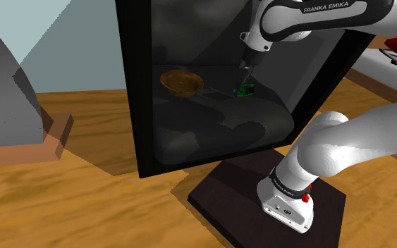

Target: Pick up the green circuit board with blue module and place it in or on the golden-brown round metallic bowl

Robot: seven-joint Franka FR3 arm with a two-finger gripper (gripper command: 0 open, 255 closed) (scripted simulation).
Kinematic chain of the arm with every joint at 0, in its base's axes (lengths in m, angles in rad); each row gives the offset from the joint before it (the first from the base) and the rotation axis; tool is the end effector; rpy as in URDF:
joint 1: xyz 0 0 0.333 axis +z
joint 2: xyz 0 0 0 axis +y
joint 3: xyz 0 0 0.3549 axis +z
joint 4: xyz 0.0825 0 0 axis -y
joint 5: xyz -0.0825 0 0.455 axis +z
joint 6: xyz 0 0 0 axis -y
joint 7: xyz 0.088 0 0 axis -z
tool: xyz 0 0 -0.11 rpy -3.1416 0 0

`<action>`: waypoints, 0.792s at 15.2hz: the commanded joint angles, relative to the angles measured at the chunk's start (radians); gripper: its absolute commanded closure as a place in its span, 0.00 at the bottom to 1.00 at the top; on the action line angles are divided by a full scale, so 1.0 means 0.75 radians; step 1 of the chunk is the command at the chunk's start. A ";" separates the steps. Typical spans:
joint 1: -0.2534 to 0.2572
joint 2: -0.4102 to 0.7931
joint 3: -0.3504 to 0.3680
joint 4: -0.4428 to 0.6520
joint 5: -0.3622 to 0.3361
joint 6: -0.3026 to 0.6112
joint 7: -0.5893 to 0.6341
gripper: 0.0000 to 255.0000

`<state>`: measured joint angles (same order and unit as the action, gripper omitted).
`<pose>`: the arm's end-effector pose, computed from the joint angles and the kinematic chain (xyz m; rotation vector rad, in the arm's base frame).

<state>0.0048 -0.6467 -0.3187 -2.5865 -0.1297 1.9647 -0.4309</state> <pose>0.3794 -0.1319 0.4577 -3.0570 -0.3496 -0.0434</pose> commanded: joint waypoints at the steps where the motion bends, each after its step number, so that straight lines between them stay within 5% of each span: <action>1: 0.002 0.011 -0.002 -0.024 0.000 0.035 0.002 0.00; 8: 0.002 0.011 -0.002 -0.024 0.000 0.035 0.002 0.00; 9: 0.002 0.011 -0.002 -0.024 0.000 0.035 0.002 1.00; 12: 0.002 0.011 -0.002 -0.024 0.000 0.035 0.002 1.00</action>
<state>0.0066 -0.6392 -0.3200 -2.6039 -0.1292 1.9903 -0.4294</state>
